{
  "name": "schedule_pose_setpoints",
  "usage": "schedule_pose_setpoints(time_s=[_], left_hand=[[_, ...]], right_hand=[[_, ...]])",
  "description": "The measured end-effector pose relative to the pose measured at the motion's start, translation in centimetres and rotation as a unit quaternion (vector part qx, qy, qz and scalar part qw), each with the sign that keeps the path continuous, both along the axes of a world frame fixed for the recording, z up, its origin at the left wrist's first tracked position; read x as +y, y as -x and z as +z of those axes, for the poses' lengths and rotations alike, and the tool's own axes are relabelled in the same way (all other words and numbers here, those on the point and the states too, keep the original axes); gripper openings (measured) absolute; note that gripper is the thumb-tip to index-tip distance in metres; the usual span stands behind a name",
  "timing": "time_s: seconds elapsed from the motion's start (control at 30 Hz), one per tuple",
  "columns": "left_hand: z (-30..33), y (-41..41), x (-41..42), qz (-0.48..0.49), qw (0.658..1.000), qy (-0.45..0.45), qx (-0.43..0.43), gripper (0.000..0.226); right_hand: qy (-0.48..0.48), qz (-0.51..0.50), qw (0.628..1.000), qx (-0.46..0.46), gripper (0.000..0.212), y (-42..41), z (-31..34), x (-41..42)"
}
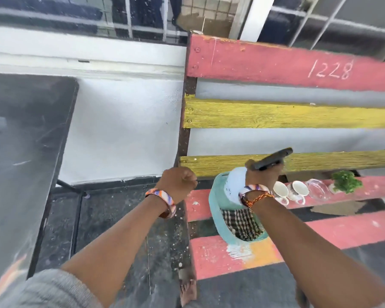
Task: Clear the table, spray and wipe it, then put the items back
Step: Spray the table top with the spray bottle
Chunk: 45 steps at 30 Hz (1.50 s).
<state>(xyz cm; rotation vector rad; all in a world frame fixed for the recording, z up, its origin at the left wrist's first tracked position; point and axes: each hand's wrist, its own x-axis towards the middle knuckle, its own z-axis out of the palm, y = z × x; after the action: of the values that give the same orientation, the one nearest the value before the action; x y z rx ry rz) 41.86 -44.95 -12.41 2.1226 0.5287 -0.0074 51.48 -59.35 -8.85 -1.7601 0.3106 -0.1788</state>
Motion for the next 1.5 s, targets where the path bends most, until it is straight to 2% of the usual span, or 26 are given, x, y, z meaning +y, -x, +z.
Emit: schedule_pose_setpoints(time_s=[0.07,0.1,0.2,0.3,0.37,0.47,0.53,0.6,0.63,0.7,0.77,0.87,0.93,1.07,1.17,1.27,1.37,1.43,1.5], left_hand=[[1.6,0.8,0.0,0.053,0.991,0.124,0.018,0.020],[2.7,1.5,0.1,0.085,0.975,0.202,0.031,0.019],[5.7,4.1,0.9,0.167,0.909,0.376,0.070,0.027],[8.0,7.6,3.7,0.180,0.875,0.445,0.059,0.049],[9.1,9.1,5.2,0.188,0.859,0.474,0.049,0.047],[10.3,12.5,8.0,0.222,0.837,0.498,0.033,0.049],[10.3,14.7,9.9,0.219,0.834,0.505,0.035,0.045],[10.0,16.7,12.2,0.217,0.859,0.463,0.032,0.038],[9.8,17.7,13.7,0.217,0.893,0.394,0.024,0.035],[9.0,19.5,17.2,0.223,0.964,0.144,0.005,0.031],[8.4,22.0,21.5,0.213,0.972,-0.094,0.013,0.026],[7.4,25.5,28.2,0.163,0.952,-0.255,0.046,0.022],[6.8,27.2,31.9,0.145,0.940,-0.300,0.071,0.022],[6.0,29.8,36.6,0.124,0.929,-0.336,0.094,0.022],[5.7,31.3,38.8,0.107,0.920,-0.364,0.097,0.023],[5.8,32.8,40.7,0.103,0.915,-0.377,0.099,0.022],[6.0,34.6,42.4,0.115,0.917,-0.369,0.101,0.022],[6.2,35.9,43.4,0.129,0.915,-0.365,0.110,0.023],[6.4,37.6,44.4,0.145,0.915,-0.357,0.122,0.024]], right_hand=[[0.025,0.059,0.998,-0.016,0.055,1.1,1.2,0.4],[0.022,0.096,0.995,-0.028,0.051,1.8,2.1,0.9],[-0.084,0.218,0.970,-0.065,0.038,5.0,5.2,3.5],[-0.200,0.292,0.934,-0.048,0.023,8.5,8.3,6.7],[-0.242,0.309,0.920,-0.023,0.017,9.8,9.9,8.8],[-0.220,0.336,0.916,0.001,0.003,11.9,11.5,13.0],[-0.200,0.375,0.905,0.010,0.012,13.2,12.1,15.8],[-0.209,0.417,0.884,0.022,0.017,14.5,12.3,18.7],[-0.206,0.431,0.878,0.030,0.019,15.0,12.3,20.1],[-0.173,0.433,0.883,0.054,0.026,15.7,12.3,22.9],[-0.137,0.417,0.894,0.095,0.033,16.2,12.3,26.1],[-0.039,0.423,0.897,0.124,0.043,16.9,12.1,30.7],[-0.004,0.407,0.906,0.118,0.044,17.3,11.8,33.3],[0.023,0.372,0.922,0.105,0.039,17.7,11.5,36.9],[0.047,0.372,0.920,0.114,0.038,18.2,11.7,39.3],[0.038,0.408,0.900,0.150,0.039,19.2,12.3,41.9],[0.093,0.470,0.858,0.185,0.048,20.8,13.1,45.0],[0.105,0.496,0.844,0.174,0.048,22.2,13.4,47.5],[0.073,0.505,0.848,0.143,0.040,24.0,13.6,50.3]])
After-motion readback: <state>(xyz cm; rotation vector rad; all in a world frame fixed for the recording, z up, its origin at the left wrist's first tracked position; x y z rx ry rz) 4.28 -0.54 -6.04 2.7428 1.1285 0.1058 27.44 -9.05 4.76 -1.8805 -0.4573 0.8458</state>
